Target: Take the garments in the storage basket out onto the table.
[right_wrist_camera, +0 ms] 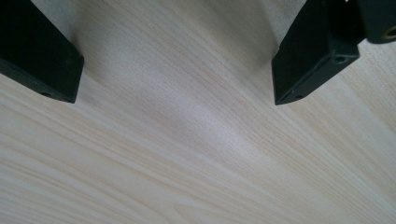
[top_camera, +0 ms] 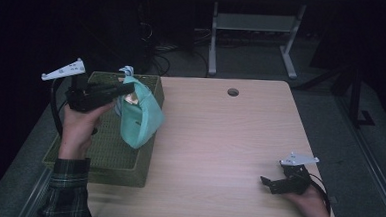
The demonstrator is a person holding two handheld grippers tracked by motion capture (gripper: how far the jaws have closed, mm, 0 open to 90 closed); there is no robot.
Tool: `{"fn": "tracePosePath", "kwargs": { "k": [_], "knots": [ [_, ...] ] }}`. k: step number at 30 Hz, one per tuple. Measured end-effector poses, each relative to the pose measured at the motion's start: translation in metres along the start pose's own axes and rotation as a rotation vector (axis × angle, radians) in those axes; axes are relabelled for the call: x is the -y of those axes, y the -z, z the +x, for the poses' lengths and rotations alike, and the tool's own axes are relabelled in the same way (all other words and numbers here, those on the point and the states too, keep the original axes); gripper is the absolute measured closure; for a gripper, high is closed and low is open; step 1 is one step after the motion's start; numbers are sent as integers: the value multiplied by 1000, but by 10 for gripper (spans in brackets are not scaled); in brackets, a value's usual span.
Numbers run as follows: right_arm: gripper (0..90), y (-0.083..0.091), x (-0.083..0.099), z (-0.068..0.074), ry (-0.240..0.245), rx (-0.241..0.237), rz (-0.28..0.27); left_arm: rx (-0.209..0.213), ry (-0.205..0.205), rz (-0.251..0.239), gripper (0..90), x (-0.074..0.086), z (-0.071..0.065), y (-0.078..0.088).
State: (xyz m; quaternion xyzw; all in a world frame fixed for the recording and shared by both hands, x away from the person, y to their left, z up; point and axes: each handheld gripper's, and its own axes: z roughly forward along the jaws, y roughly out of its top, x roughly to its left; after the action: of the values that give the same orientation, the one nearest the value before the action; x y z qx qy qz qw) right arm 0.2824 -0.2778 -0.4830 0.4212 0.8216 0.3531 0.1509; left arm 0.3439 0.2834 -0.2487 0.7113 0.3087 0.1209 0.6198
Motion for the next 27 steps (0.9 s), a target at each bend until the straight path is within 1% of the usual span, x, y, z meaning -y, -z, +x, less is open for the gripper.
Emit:
{"fn": "tracePosePath", "kwargs": {
  "k": [2,3,5,6,11,13,14,15,18,20,21,25,27],
  "knots": [
    [19,0,0,0,-2,-2,-2,16,-7,3,812,-2,-5,-7],
    [19,0,0,0,-2,-2,-2,16,-7,3,812,-2,-5,-7],
    [19,0,0,0,-2,-1,-2,32,-5,-1,812,-4,-8,-12],
    [19,0,0,0,-1,-1,-2,40,-11,1,812,-5,-10,-15],
    [19,0,0,0,1,-2,-3,73,-15,-1,812,-6,-15,-25],
    [19,0,0,-1,1,-3,-3,95,-14,-4,812,-7,-18,-31],
    [19,0,0,-1,0,-3,-3,115,-12,-12,812,-7,-20,-36],
    [19,0,0,-1,0,-3,-3,115,-12,-12,812,-7,-20,-36],
    [19,0,0,-1,1,-2,-3,133,-21,-3,813,-8,-25,-45],
    [19,0,0,-1,-1,-3,-3,153,-33,4,813,-9,-29,-52],
    [19,0,0,-1,-1,-3,-3,153,-33,4,812,-9,-29,-52],
    [19,0,0,-1,-1,-3,-3,180,-40,19,812,-9,-36,-65],
    [19,0,0,-1,-1,-3,-3,198,-49,36,812,-8,-39,-73]
  ]
}}
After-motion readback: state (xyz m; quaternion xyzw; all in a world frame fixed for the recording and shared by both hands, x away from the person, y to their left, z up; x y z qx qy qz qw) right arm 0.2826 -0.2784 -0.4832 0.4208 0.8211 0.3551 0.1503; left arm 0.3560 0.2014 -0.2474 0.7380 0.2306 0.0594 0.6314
